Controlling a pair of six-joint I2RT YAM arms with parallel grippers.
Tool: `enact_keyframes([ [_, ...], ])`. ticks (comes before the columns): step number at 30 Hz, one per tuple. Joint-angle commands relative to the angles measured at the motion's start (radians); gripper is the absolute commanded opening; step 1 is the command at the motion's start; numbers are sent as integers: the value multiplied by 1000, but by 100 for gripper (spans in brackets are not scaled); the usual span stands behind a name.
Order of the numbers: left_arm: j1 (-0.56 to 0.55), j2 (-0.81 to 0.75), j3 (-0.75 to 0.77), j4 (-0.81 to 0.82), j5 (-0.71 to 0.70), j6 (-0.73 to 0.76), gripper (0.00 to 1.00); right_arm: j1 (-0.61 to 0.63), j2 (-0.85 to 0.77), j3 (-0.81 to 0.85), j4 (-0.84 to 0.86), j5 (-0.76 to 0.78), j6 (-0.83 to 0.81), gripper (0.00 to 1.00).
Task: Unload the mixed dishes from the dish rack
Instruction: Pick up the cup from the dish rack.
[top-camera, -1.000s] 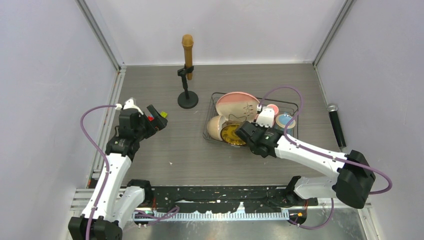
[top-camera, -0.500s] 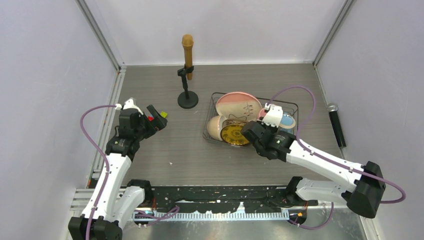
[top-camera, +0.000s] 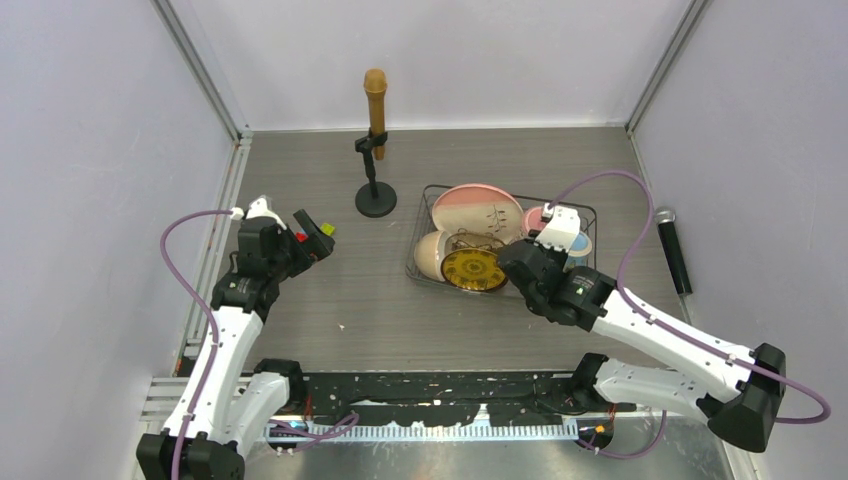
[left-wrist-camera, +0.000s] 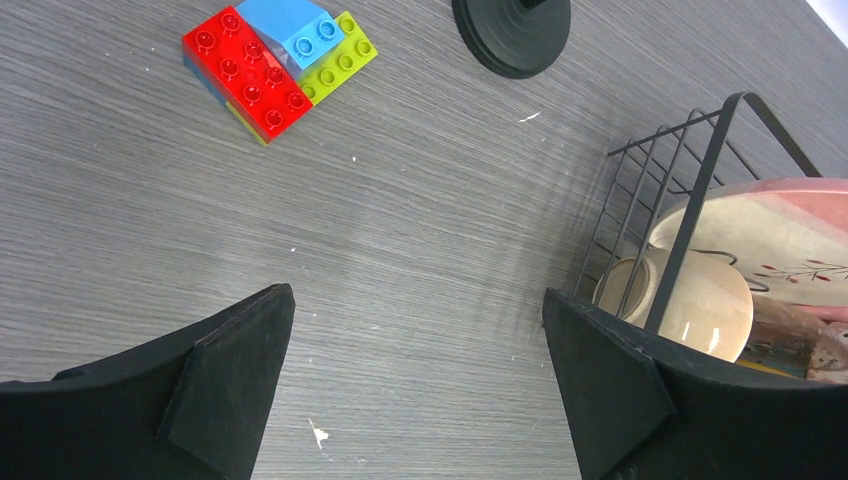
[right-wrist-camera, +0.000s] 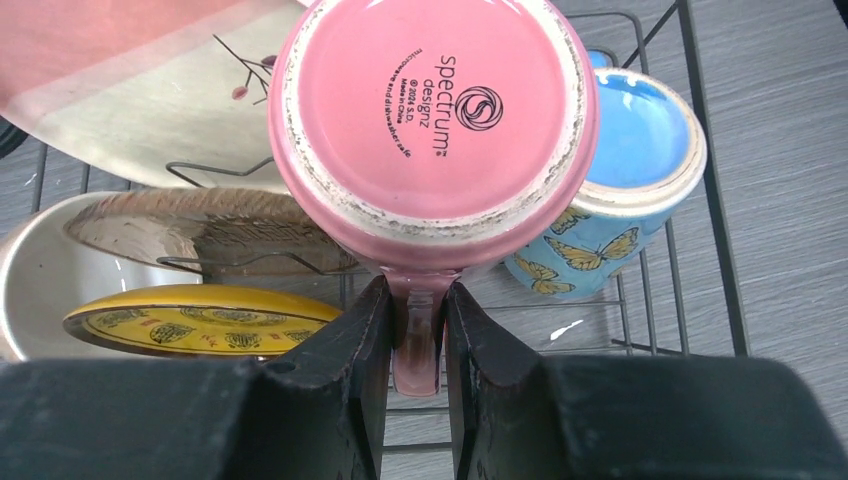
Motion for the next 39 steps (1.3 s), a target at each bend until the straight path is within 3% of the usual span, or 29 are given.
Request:
enact_keyframes([
  [1,3,1,4,25,-11,7,99,1,-53,84,46,165,-61,0],
  [20,3,25,7,43,18,1,99,4,-179,180,64,131,-228,0],
  [33,3,15,15,63,111,-27,99,3,-142,202,408,-98,-352,0],
  [39,2,-19,6,172,303,-100,99,2,-95,199,602,-266,-348,0],
])
